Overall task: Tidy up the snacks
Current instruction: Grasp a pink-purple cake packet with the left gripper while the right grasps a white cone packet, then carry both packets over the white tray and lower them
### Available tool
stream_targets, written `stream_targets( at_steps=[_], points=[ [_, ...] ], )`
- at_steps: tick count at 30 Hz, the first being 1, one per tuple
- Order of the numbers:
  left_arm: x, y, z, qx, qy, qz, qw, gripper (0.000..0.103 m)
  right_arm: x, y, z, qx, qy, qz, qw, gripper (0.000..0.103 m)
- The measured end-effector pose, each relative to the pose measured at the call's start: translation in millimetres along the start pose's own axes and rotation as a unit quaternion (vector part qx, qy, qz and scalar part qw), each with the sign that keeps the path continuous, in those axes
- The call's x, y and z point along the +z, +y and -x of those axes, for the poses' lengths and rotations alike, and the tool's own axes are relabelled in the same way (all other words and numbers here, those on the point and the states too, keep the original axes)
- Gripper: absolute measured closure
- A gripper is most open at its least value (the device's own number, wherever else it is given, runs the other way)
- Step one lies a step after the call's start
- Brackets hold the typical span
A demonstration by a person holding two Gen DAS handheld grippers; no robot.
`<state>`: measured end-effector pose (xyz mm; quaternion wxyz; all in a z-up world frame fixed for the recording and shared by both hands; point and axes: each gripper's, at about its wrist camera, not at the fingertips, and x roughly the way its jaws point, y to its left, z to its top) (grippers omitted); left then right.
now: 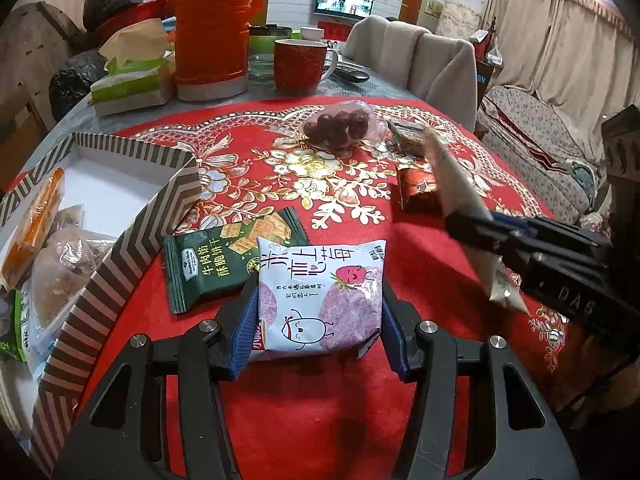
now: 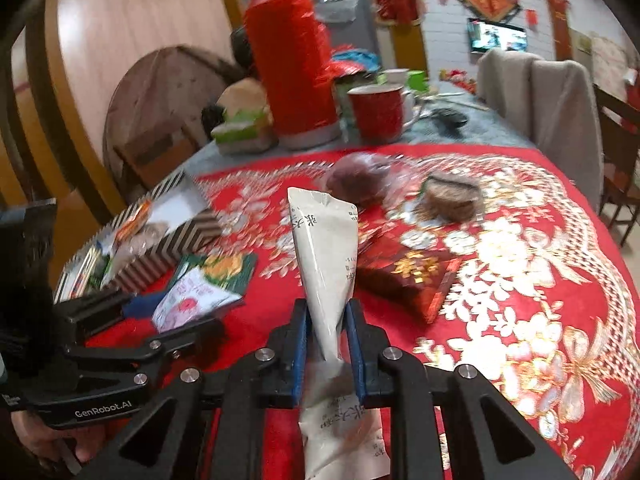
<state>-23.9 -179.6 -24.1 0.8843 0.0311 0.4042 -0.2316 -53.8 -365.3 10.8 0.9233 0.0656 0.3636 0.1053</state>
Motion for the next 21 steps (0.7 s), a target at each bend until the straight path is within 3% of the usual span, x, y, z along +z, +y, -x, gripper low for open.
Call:
stream_targets(
  at_steps=[21],
  points=[
    [0, -2, 4, 0.043, -0.013, -0.002, 0.9990, 0.050, -1, 20, 18, -0.006, -0.058, 0.038, 0.998, 0.085]
  ],
)
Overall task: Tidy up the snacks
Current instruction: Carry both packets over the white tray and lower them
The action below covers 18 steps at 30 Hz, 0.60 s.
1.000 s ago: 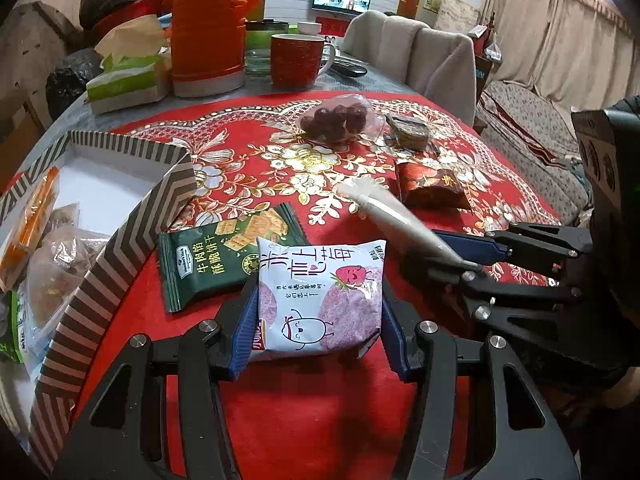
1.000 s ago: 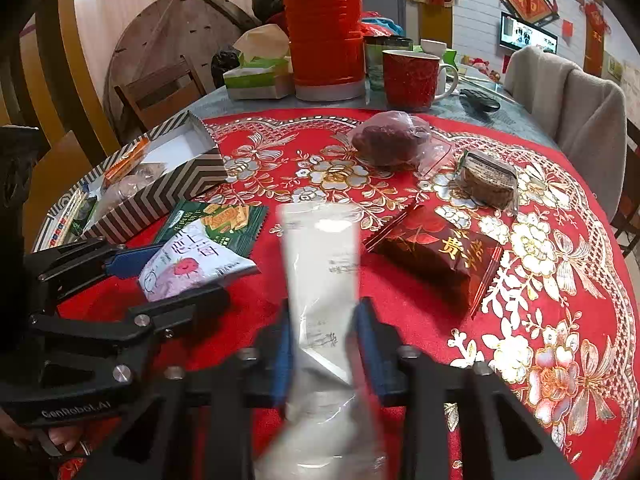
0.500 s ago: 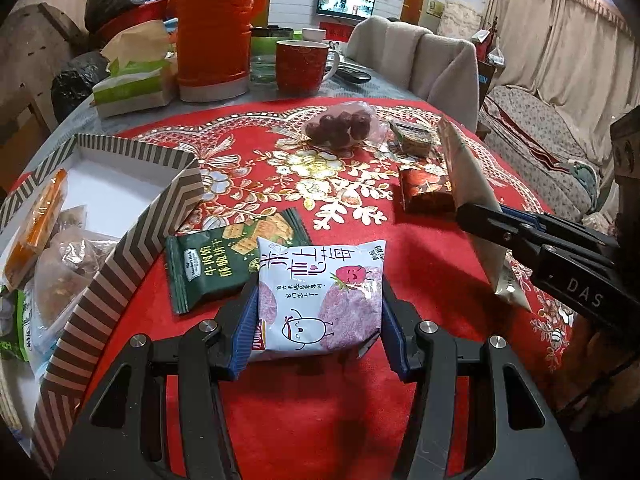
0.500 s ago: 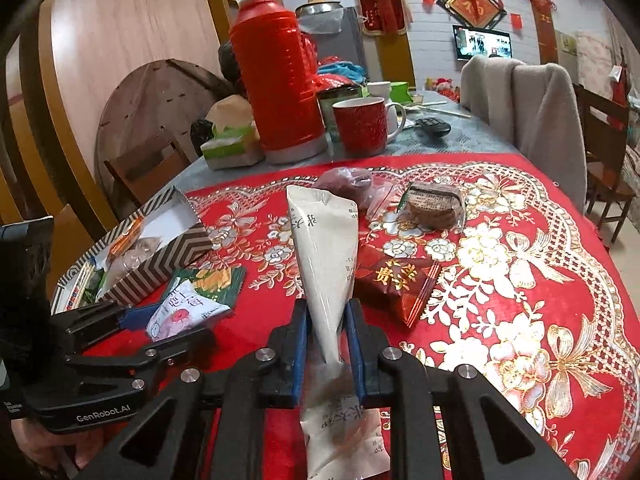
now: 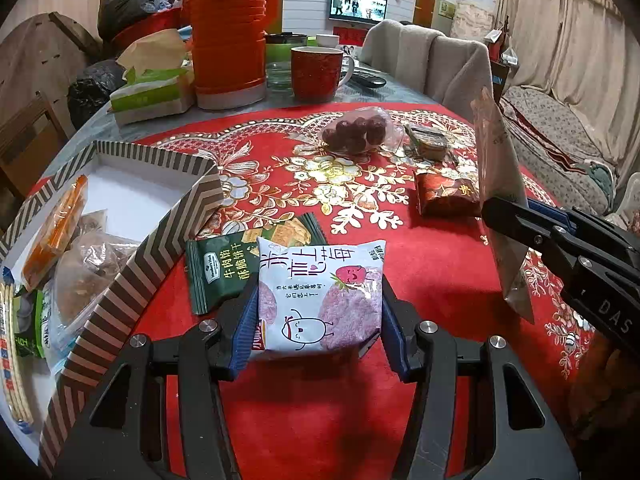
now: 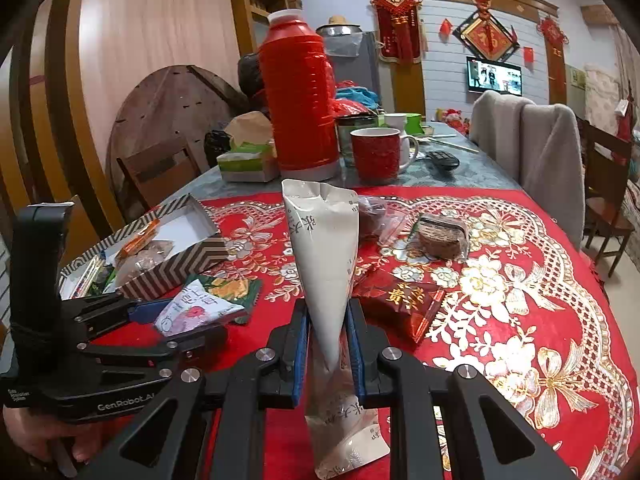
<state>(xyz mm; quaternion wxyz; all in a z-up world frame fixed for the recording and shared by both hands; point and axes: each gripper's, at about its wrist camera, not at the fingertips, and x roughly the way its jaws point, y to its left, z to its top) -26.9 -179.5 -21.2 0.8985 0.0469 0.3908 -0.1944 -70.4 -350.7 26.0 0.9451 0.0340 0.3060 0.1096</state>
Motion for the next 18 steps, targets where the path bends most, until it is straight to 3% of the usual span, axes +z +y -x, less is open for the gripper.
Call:
stream_targets(
  at_steps=[5, 11, 14, 18],
  points=[
    [0, 5, 0, -0.011, -0.001, 0.011, 0.9999, 0.050, 0, -1, -5, 0.006, 0.012, -0.002, 1.000, 0.085],
    [0, 17, 5, -0.051, -0.011, 0.040, 0.9979, 0.050, -1, 3, -5, 0.007, 0.008, 0.006, 1.000, 0.085],
    [0, 38, 13, -0.075, -0.035, 0.082, 0.9932, 0.050, 1, 9, -8, 0.020, 0.000, -0.007, 1.000, 0.085],
    [-5, 83, 46, -0.057, -0.112, 0.144, 0.9816, 0.050, 9, 44, -24, 0.049, -0.011, -0.003, 0.999, 0.085]
  ],
)
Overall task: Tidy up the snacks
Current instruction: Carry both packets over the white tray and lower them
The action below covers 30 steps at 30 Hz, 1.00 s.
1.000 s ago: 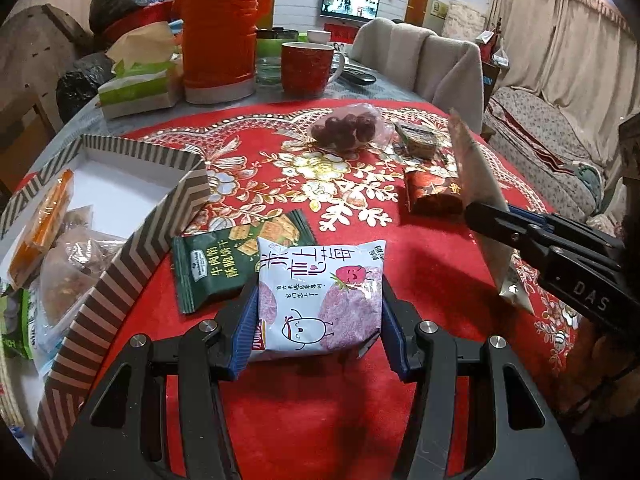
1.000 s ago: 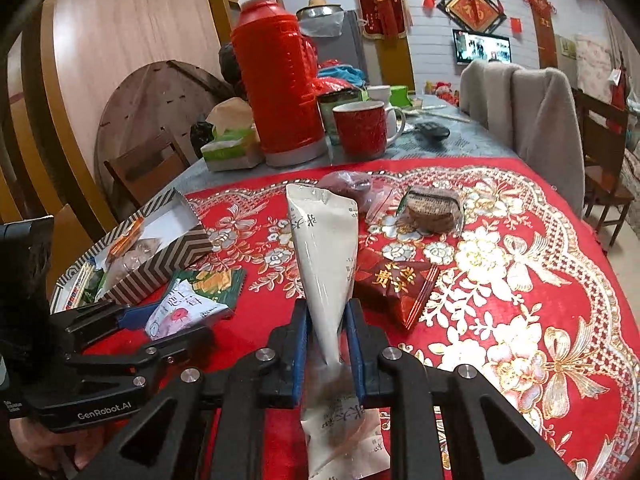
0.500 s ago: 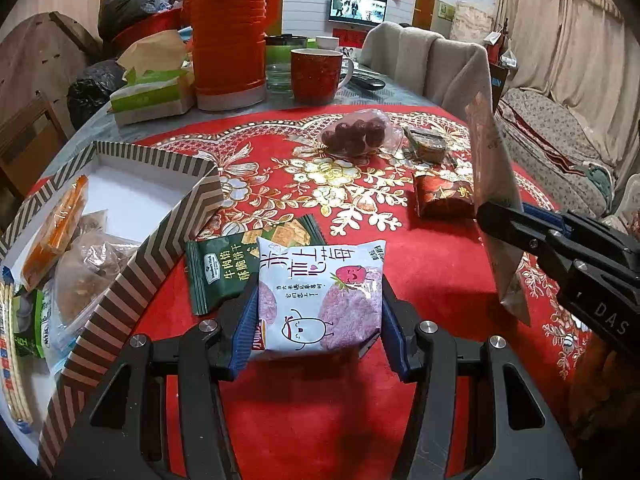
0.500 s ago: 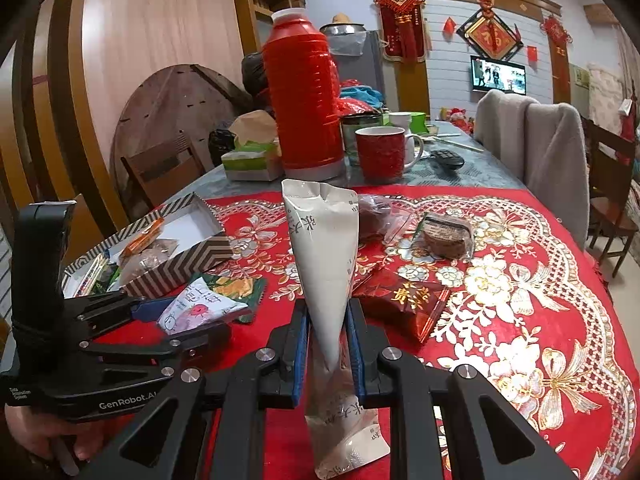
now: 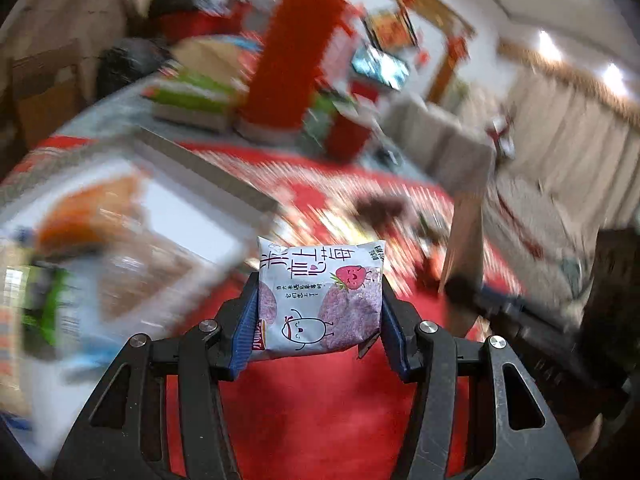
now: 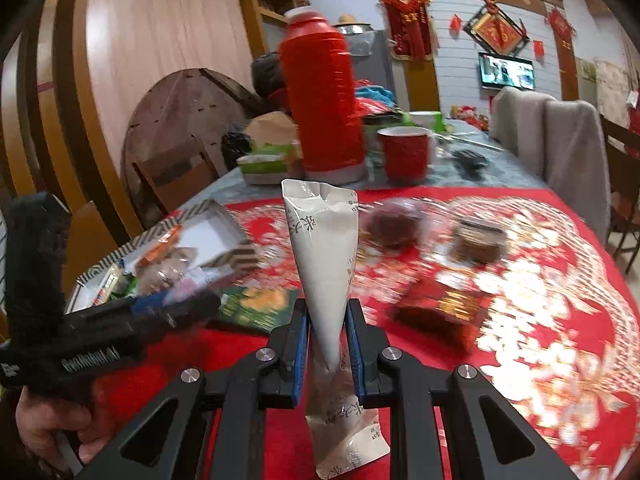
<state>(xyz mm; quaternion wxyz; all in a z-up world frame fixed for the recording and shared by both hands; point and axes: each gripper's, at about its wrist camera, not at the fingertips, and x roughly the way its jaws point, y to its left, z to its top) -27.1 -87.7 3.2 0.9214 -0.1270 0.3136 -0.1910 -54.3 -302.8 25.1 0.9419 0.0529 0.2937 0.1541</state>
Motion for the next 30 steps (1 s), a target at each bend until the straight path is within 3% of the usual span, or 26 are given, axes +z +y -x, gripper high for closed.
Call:
stream_targets(
  at_steps=[3, 7, 10, 15, 18, 21, 27, 30],
  points=[
    [8, 39, 22, 0.031, -0.041, 0.050, 0.9974, 0.050, 6, 34, -18, 0.025, -0.005, 0.024, 0.999, 0.085],
    [12, 84, 37, 0.075, -0.065, 0.121, 0.9876, 0.050, 15, 82, -49, 0.063, -0.011, 0.049, 0.997, 0.086],
    [13, 96, 44, 0.088, -0.085, 0.151, 0.9809, 0.050, 23, 107, -76, 0.083, -0.007, 0.051, 0.995, 0.086],
    [12, 97, 47, 0.101, -0.093, 0.157, 0.9780, 0.050, 37, 132, -111, 0.098, 0.005, 0.059, 0.993, 0.086],
    [12, 109, 54, 0.118, -0.114, 0.184, 0.9693, 0.049, 41, 135, -124, 0.101, 0.018, 0.058, 0.993, 0.088],
    [10, 118, 61, 0.126, -0.127, 0.207, 0.9617, 0.041, 42, 140, -132, 0.109, 0.026, 0.064, 0.992, 0.088],
    [9, 121, 61, 0.122, -0.129, 0.222, 0.9589, 0.028, 42, 141, -134, 0.091, 0.030, 0.071, 0.993, 0.088],
    [6, 124, 70, 0.116, -0.159, 0.237, 0.9514, 0.018, 43, 139, -127, 0.095, 0.013, 0.067, 0.993, 0.088]
  ],
)
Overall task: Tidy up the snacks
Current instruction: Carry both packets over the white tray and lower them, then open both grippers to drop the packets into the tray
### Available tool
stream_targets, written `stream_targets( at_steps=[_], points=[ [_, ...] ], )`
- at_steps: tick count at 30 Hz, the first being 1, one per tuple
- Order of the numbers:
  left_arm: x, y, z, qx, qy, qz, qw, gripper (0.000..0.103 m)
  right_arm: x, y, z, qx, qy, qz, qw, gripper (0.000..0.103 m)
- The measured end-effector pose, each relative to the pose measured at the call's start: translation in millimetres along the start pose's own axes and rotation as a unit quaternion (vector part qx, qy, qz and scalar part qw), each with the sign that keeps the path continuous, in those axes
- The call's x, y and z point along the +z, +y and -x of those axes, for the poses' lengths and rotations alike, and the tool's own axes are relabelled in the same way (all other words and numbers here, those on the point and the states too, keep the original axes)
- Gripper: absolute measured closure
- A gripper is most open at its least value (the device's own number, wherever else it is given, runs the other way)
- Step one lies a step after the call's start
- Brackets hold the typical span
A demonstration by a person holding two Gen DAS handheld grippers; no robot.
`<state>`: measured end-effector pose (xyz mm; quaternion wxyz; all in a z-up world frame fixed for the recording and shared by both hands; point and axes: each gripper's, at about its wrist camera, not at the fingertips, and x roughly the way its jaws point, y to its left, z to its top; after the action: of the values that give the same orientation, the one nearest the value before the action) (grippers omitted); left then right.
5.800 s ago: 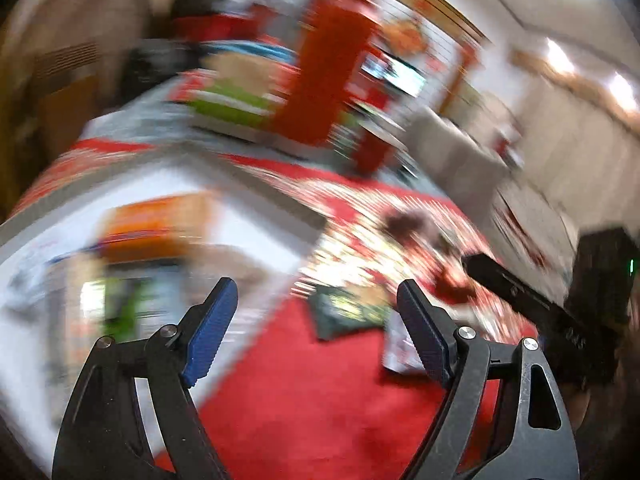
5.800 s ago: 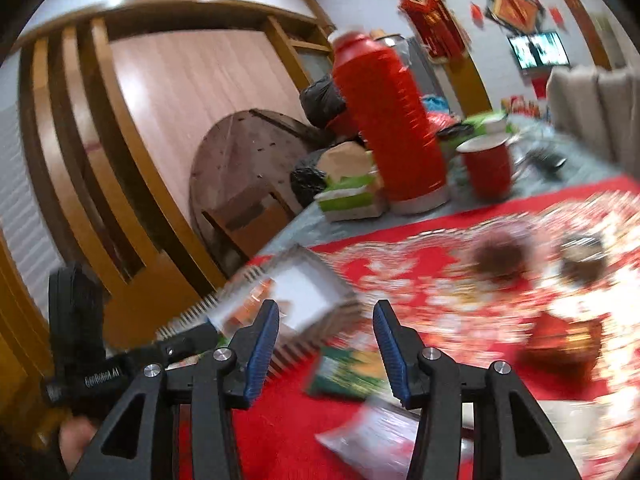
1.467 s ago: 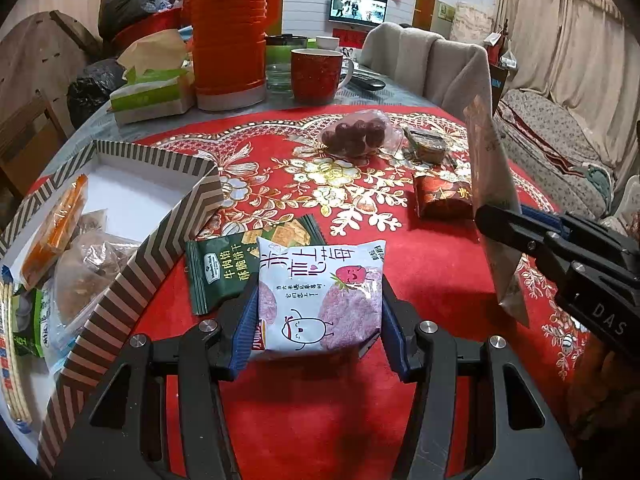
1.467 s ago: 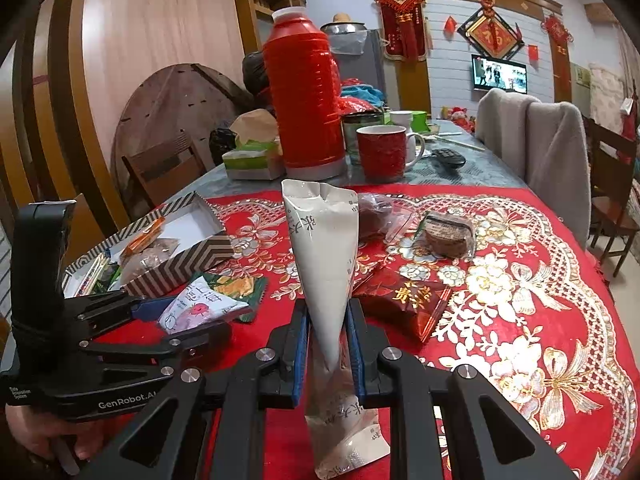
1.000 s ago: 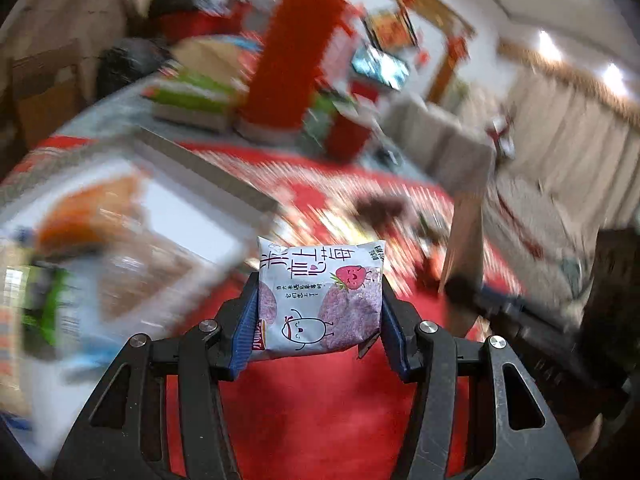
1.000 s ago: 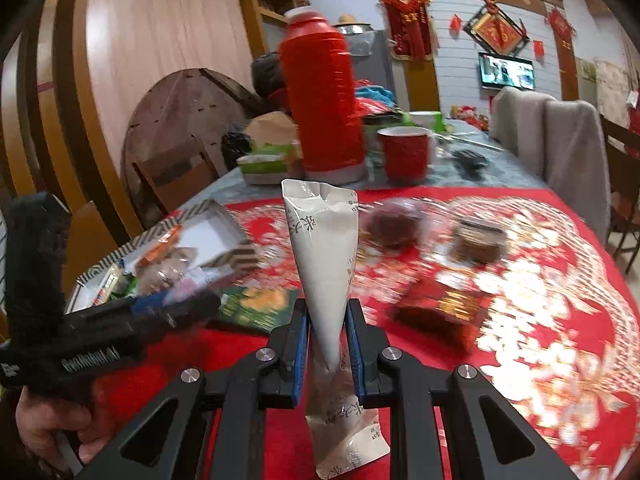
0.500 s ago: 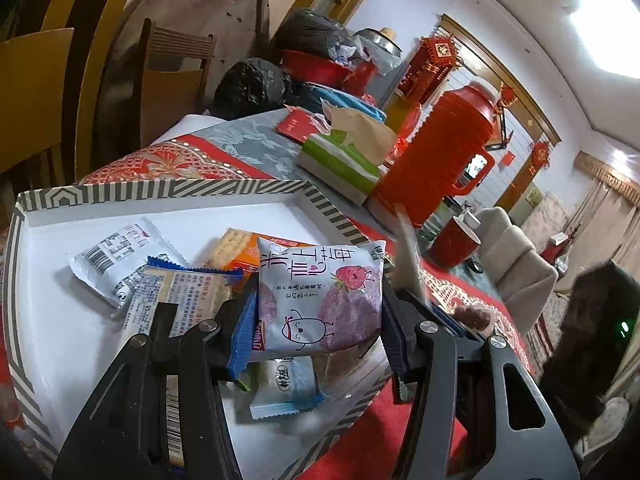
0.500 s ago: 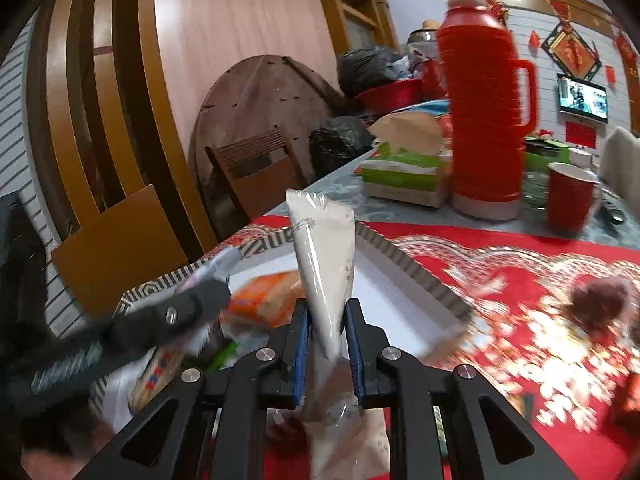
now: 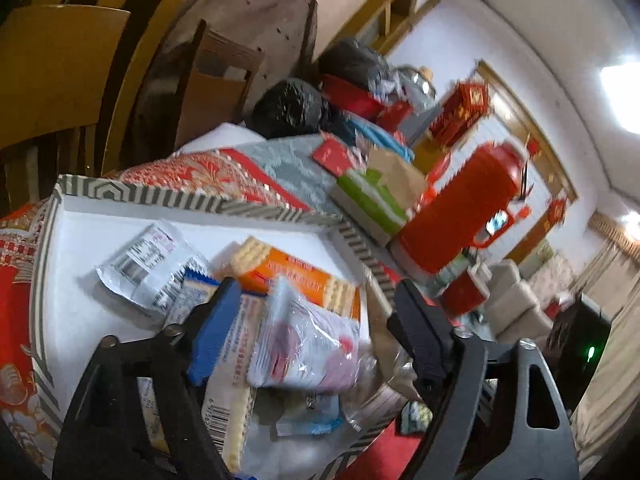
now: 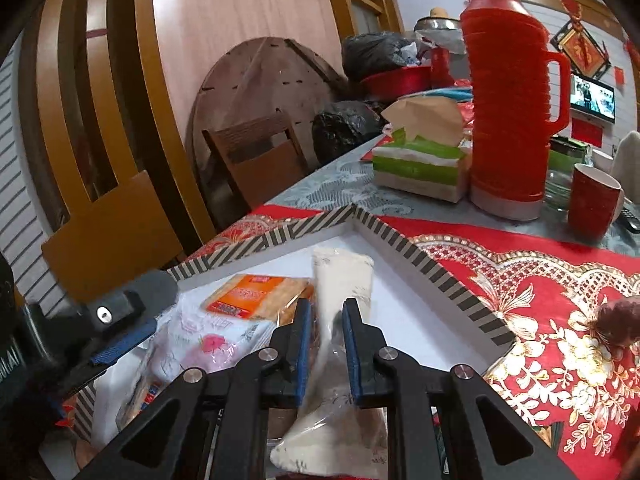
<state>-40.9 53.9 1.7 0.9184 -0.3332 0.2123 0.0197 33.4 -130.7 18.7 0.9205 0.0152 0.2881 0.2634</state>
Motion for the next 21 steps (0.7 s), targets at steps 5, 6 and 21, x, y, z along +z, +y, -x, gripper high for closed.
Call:
stream_targets(
  at_steps=[5, 6, 21],
  points=[
    [5, 3, 16, -0.033, -0.052, 0.016, 0.9980, 0.007, -4, -2, 31, -0.002, -0.078, -0.004, 0.997, 0.064],
    [4, -1, 19, -0.038, -0.060, 0.007, 0.9974, 0.007, -4, -2, 38, -0.004, -0.093, -0.006, 0.996, 0.057],
    [-55, -115, -32, -0.174, 0.144, -0.250, 0.9416, 0.007, -66, -161, 185, -0.125, -0.054, -0.133, 0.982, 0.034]
  ],
)
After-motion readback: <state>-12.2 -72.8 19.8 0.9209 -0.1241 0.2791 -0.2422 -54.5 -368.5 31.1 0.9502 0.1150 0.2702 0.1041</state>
